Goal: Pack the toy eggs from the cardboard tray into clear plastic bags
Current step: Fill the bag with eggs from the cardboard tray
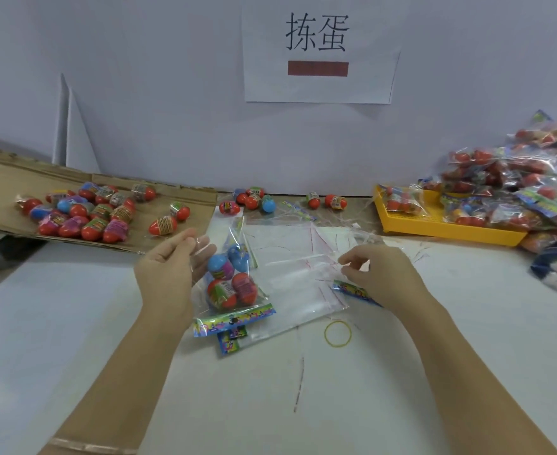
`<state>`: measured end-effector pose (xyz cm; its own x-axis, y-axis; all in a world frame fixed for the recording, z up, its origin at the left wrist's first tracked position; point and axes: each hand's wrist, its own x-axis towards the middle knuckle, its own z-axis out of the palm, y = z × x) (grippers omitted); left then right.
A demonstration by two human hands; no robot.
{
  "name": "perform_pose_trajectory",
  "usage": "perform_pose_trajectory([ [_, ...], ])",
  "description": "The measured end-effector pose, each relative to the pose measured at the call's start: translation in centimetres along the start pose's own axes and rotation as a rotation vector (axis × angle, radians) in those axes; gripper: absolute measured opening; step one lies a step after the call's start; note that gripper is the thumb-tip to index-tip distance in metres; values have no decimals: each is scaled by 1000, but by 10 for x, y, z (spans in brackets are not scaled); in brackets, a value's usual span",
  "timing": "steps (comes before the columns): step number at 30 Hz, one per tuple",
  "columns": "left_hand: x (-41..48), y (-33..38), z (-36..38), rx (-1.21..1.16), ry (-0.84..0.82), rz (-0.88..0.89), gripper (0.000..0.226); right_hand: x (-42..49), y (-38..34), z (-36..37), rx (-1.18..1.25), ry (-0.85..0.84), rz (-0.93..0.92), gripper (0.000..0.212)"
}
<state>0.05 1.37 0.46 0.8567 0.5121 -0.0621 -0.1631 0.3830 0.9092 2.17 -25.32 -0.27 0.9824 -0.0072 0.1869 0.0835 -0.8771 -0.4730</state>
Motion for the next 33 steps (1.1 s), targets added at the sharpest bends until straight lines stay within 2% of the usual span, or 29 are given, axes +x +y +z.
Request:
perform_pose_trajectory([
  [3,-1,0,2,-4,-12,-12,20,-2,-5,-1,-50,-113,-33,29],
  [6,-3,2,4,-1,-49,0,20,-4,-4,-12,-7,-132,-8,50],
  [8,-5,4,4,8,-67,14,20,-5,-6,-21,44,-105,4,55],
  [12,-9,7,7,13,-92,28,20,-7,-14,-35,193,-92,-17,46],
  [14,-11,9,9,-2,-110,27,21,-9,-19,-39,330,-17,5,23],
  [15,-13,10,11,-20,-123,25,21,-10,-25,-41,405,38,4,30],
  [16,-16,11,12,-44,-139,20,21,-11,-31,-42,545,80,-8,46],
  [17,-20,11,13,-68,-159,15,21,-12,-37,-40,719,98,-29,52],
  [19,-27,11,16,-111,-209,11,21,-16,-51,-30,919,6,-32,47],
  [21,-34,9,19,-132,-256,12,22,-22,-64,-16,955,-160,20,53],
  [23,-39,6,21,-127,-294,11,22,-26,-73,-3,1047,-232,74,50],
  [27,-41,3,23,-132,-316,0,20,-29,-80,7,1272,-205,144,29],
  [30,-38,4,23,-116,-347,-33,20,-28,-79,8,1318,-167,165,25],
  [33,-38,4,23,-74,-385,-85,33,-28,-78,8,1352,-148,191,25],
])
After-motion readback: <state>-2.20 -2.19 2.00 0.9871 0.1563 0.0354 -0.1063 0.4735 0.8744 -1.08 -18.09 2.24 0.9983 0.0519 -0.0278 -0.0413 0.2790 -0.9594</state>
